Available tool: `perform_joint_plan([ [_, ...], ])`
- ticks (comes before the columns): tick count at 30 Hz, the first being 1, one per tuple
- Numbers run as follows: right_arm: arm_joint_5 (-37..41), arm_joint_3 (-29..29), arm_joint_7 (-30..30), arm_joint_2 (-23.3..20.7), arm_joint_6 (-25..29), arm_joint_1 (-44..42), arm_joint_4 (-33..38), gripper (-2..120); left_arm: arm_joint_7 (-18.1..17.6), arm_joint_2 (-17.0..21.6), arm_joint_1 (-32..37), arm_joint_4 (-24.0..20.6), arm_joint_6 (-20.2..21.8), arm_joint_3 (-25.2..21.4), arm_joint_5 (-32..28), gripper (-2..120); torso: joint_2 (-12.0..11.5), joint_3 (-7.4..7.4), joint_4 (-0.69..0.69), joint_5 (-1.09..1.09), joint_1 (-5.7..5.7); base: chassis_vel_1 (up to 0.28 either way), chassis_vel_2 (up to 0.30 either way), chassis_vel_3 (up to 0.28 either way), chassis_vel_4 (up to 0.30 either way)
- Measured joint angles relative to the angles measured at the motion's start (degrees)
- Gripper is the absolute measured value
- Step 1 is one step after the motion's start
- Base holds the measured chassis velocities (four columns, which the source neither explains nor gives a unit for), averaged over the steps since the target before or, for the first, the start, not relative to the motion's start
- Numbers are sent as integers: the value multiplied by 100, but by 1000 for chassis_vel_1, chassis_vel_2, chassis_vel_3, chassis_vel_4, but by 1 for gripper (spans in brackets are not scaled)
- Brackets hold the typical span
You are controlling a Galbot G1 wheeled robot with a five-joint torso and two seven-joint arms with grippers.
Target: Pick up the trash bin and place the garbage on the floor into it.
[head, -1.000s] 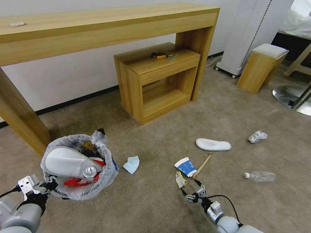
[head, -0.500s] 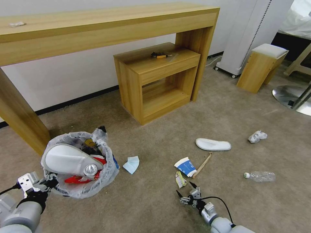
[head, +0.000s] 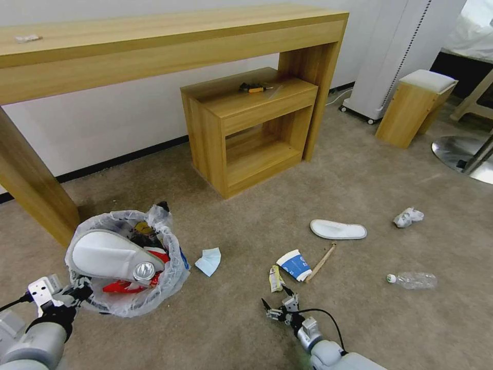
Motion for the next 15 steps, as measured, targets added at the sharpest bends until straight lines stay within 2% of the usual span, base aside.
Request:
perform_joint_plan([
  [8, -16, 127, -46, -70, 24, 8, -18, 100, 3, 9, -29, 60, -9, 20, 9, 0, 0, 0, 0, 0, 0, 0, 0, 0, 0],
  [15, -10, 256, -46, -384, -16, -139, 384, 100, 4, 19, -58, 132, -16, 24, 17, 0, 0, 0, -1, 1, 0, 0, 0, 0, 0],
])
